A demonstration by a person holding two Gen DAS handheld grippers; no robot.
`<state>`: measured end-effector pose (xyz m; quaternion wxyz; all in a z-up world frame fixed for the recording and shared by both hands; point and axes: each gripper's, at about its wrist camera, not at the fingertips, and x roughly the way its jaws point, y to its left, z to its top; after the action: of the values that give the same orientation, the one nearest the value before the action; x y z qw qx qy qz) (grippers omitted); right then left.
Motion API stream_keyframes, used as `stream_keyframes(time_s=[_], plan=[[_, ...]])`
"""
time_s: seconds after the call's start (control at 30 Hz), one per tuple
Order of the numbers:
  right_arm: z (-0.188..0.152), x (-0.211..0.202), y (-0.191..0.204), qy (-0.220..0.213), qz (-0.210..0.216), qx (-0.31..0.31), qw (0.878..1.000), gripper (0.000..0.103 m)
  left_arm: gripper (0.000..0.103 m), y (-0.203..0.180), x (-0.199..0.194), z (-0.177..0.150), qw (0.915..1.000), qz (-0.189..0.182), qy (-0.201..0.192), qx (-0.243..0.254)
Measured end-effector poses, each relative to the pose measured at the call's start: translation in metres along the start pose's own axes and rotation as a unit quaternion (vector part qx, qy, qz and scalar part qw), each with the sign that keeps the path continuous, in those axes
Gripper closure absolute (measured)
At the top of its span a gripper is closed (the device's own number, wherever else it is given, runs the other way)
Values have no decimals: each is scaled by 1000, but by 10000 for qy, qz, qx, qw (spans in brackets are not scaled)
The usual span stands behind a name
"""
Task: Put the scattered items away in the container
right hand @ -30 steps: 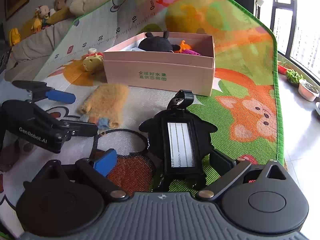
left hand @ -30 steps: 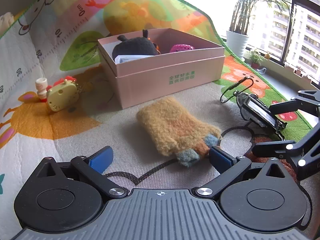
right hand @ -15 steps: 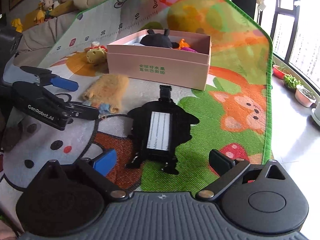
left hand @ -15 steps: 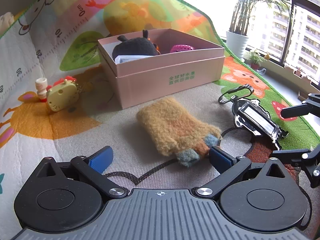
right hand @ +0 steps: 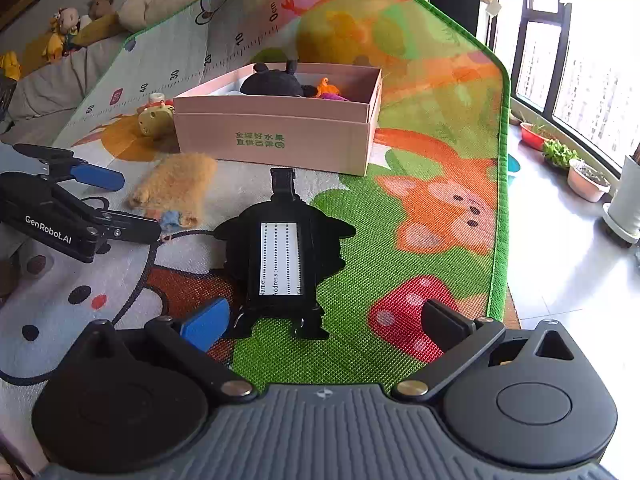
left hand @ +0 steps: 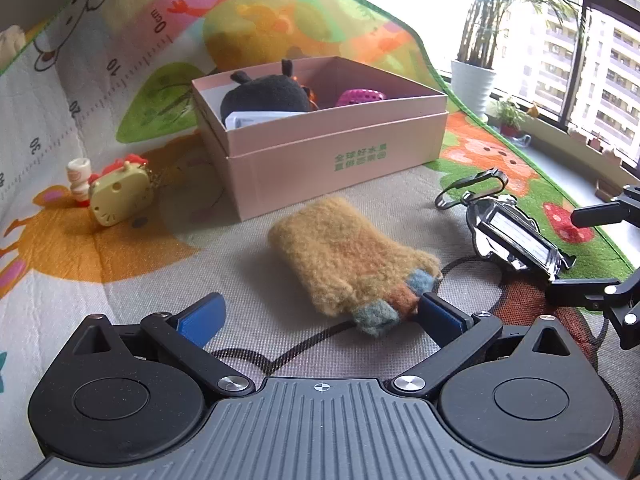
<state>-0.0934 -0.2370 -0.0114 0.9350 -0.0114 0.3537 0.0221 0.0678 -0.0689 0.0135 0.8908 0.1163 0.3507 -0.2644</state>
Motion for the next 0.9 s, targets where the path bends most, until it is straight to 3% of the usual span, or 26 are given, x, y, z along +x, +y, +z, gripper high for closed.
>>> stream_keyframes(time_s=[0.27,0.33,0.53,0.9], plan=[[-3,0,-1,-82,47,69,9999,0,0,-27,7,8,9923,-936,115,807],[-4,0,-2,-101,57,74,9999,0,0,-31,4,4,9913,-969,129,881],[-5,-1,-2,-116,58,92,9999,0,0,-26,-6,-3,9954,-665,202,664],[3,-6,17,-58,200,-158,9997,0,0,7,-19,-10,9985,504,92,198]])
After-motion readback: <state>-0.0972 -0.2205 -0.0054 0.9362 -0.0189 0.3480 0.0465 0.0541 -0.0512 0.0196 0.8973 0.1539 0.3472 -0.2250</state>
